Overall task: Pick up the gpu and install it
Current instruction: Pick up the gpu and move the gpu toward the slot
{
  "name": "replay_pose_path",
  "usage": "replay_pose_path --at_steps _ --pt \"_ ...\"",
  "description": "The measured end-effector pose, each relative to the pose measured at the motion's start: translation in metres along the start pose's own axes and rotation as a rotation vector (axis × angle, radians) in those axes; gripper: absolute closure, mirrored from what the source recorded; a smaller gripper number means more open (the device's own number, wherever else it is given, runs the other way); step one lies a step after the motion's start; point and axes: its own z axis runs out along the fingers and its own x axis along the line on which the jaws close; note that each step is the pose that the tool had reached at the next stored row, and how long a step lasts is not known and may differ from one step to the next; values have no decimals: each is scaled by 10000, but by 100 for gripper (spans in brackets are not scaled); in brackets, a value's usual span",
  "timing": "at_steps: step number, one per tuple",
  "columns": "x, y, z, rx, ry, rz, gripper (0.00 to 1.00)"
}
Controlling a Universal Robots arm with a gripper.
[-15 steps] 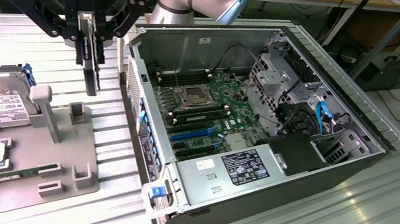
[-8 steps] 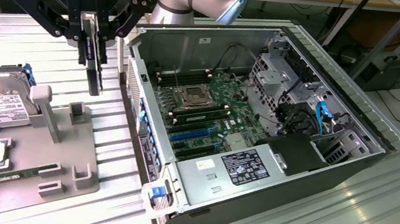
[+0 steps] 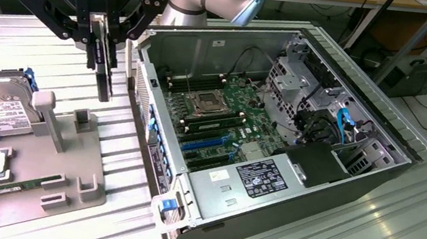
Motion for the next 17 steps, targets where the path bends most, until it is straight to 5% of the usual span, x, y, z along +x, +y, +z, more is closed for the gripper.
replay_pose_path --at_steps 17 --pt "-73 1 1 -1 -1 0 72"
